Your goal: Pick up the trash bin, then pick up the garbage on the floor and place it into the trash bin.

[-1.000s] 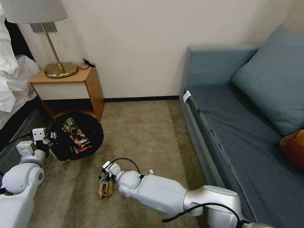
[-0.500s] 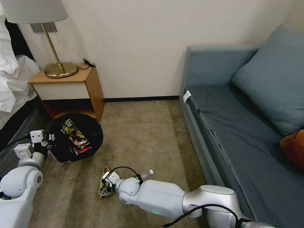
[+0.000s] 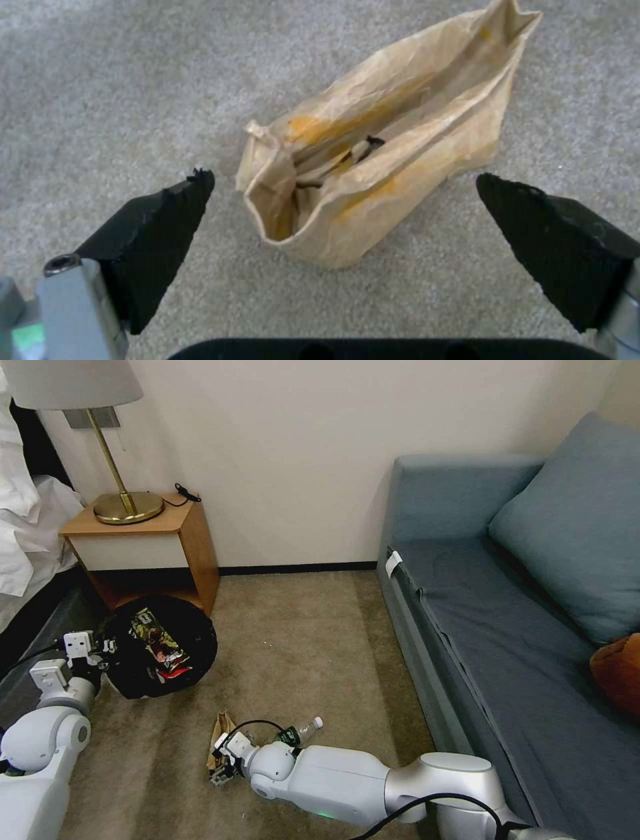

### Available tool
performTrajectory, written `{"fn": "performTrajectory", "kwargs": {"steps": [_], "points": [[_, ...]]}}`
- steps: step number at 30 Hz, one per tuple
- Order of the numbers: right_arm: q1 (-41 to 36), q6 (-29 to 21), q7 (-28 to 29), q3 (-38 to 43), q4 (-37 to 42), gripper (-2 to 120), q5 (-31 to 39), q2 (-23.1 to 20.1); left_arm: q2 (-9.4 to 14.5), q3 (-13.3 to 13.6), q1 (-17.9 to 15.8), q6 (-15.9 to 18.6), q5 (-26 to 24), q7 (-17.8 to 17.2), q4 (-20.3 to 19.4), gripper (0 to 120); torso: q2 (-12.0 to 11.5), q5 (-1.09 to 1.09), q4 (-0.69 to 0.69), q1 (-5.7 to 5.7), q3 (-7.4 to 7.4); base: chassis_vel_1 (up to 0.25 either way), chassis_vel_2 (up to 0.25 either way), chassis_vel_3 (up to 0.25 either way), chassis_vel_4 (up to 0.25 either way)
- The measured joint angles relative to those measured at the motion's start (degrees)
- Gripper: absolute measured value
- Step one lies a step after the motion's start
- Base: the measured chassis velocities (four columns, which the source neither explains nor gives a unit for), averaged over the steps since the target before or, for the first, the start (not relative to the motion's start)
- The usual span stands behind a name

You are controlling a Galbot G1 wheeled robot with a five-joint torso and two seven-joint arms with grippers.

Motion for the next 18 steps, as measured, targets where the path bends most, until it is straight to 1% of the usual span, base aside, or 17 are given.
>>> {"fn": "performTrajectory", "kwargs": {"steps": [5, 8, 15, 18], "points": [[0.23, 0.00, -0.78, -0.45, -0.19, 100, -0.35, -0.01, 0.02, 0.04, -0.05, -0.10, -0.04, 0.08, 0.22, 5, 0.00, 0.00, 0.00, 0.00, 0.00, 0.000, 0.000, 0.000, 0.000], [0.63, -0.04, -1.50, -0.74, -0.46, 98, -0.65, -0.01, 0.03, 0.05, -0.10, -0.21, -0.05, 0.16, 0.49, 5, 0.00, 0.00, 0.00, 0.00, 0.00, 0.000, 0.000, 0.000, 0.000], [0.60, -0.05, -2.53, -1.05, -1.14, 87, -2.00, -0.01, 0.02, 0.28, -0.41, -0.33, -0.16, 0.33, 0.87, 5, 0.00, 0.00, 0.00, 0.00, 0.00, 0.000, 0.000, 0.000, 0.000], [0.55, -0.05, -2.63, -1.07, -1.18, 86, -2.11, -0.01, 0.02, 0.33, -0.55, -0.34, -0.20, 0.33, 0.94, 5, 0.00, 0.00, 0.00, 0.00, 0.00, 0.000, 0.000, 0.000, 0.000]]}}
